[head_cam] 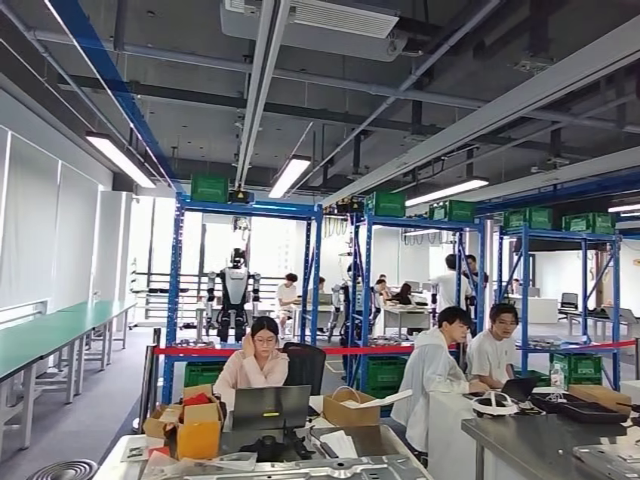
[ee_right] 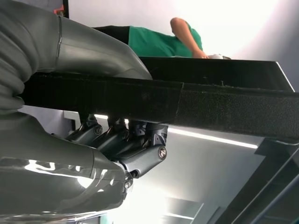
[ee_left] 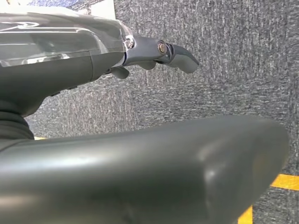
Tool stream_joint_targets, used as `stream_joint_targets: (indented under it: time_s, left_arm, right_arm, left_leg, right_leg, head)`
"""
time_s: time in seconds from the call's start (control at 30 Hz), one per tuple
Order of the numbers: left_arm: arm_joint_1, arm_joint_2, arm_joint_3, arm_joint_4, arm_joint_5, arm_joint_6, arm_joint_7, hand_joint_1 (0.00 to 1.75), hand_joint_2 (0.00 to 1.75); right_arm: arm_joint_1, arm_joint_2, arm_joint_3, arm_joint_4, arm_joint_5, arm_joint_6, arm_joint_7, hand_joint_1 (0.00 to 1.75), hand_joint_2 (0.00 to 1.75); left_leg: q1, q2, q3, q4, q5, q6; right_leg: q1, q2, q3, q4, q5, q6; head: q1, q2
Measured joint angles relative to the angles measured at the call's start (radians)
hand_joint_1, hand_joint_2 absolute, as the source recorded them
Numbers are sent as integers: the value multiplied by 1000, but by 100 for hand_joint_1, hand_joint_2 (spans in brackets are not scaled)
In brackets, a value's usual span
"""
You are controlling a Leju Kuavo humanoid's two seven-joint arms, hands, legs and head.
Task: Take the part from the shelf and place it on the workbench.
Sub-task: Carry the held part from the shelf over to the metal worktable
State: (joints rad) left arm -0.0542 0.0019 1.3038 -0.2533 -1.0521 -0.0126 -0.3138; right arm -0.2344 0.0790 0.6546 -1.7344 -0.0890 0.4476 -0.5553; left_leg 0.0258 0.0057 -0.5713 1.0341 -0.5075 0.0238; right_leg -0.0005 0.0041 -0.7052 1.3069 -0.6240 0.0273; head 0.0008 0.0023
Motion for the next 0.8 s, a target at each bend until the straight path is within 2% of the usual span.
stream_joint_targets:
  time_s: [0.03,0.1,0.13,0.17,0.3,0.33,0.37,0.4,0.47,0.5,0.53,0.57,0.6,0.63,0.67,0.7,0.8]
  left_arm:
    - [1,0,0,0,-2,0,-1,0,175]
    - [1,0,1,0,-6,0,-2,0,175]
    - [0,0,1,0,-6,0,-3,0,175]
    - [-1,0,1,0,-7,0,-4,0,175]
    - [-5,0,2,0,-8,0,-4,0,175]
    - [-6,0,2,0,-8,0,-4,0,175]
    - [-7,0,2,0,-8,0,-4,0,175]
    - [-7,1,2,0,-9,0,-4,0,175]
    - [-4,2,2,0,-9,0,-4,0,175]
    - [-3,2,2,0,-9,0,-4,0,175]
    - [-1,2,2,0,-10,-1,-4,0,175]
    - [-1,2,2,0,-10,-1,-4,0,175]
    - [0,3,2,0,-11,-1,-4,0,175]
    - [-1,4,2,0,-11,-1,-5,0,175]
    - [-2,5,2,0,-12,-1,-5,0,175]
    - [-2,6,3,0,-13,-1,-5,0,175]
    - [-1,7,3,0,-14,-1,-5,0,175]
  right_arm:
    - [1,-1,0,0,0,0,-1,175,175]
    - [2,-2,0,-1,1,1,-2,175,175]
    - [2,-2,0,-1,1,2,-3,175,175]
    - [2,-3,0,-1,1,2,-3,175,175]
    - [3,-2,0,-5,1,2,-4,175,175]
    - [3,-2,0,-6,2,2,-4,175,175]
    - [2,-2,0,-7,2,2,-5,175,175]
    - [2,-1,0,-8,2,2,-5,175,175]
    - [4,-1,0,-9,2,2,-5,175,175]
    - [5,-1,0,-9,3,2,-5,175,175]
    - [6,-1,0,-9,3,2,-5,175,175]
    - [7,-1,0,-9,3,2,-5,175,175]
    - [8,-1,0,-9,4,2,-5,175,175]
    - [7,-1,0,-9,4,2,-5,175,175]
    - [7,-1,0,-9,5,2,-5,175,175]
    - [8,-2,0,-9,5,2,-5,175,175]
    - [8,-3,0,-10,5,2,-5,175,175]
  left_leg:
    - [0,-1,8,0,-6,-2]
    - [2,-2,27,-1,-20,-9]
    - [2,-2,35,-1,-26,-14]
    - [1,-3,38,-2,-30,-20]
    - [2,0,45,-10,-40,-40]
    - [2,0,39,7,-52,-43]
    - [2,0,20,46,-73,-44]
    - [1,0,-11,106,-98,-44]
    - [-1,-1,-91,237,-139,-45]
    - [-1,-1,-118,270,-136,-44]
    - [-1,-1,-127,264,-111,-43]
    - [-2,-1,-117,220,-69,-40]
    - [-3,-1,-96,153,-21,-36]
    - [-6,-1,-72,93,14,-30]
    - [-9,-1,-53,46,32,-25]
    - [-13,-1,-44,22,35,-21]
    - [-14,-2,-36,6,23,-10]
  right_leg:
    - [-1,0,-2,-19,32,0]
    - [-2,-1,41,-144,121,-2]
    - [0,-1,65,-205,150,-4]
    - [2,-1,82,-246,162,-9]
    - [5,2,96,-279,151,-32]
    - [4,2,101,-284,150,-39]
    - [3,1,108,-289,149,-45]
    - [4,0,112,-290,146,-51]
    - [7,0,119,-291,138,-58]
    - [8,1,124,-291,133,-60]
    - [10,3,131,-290,128,-60]
    - [11,5,141,-290,122,-59]
    - [12,6,151,-290,114,-57]
    - [14,7,159,-289,107,-54]
    - [15,8,163,-288,101,-49]
    - [15,8,164,-288,97,-44]
    - [13,8,165,-288,89,-28]
  head:
    - [0,0]
    - [0,0]
    - [0,0]
    - [0,0]
    - [0,0]
    - [0,0]
    - [0,0]
    - [0,0]
    - [0,0]
    - [0,0]
    - [0,0]
    - [0,0]
    - [0,0]
    - [0,0]
    - [0,0]
    - [0,0]
    - [0,0]
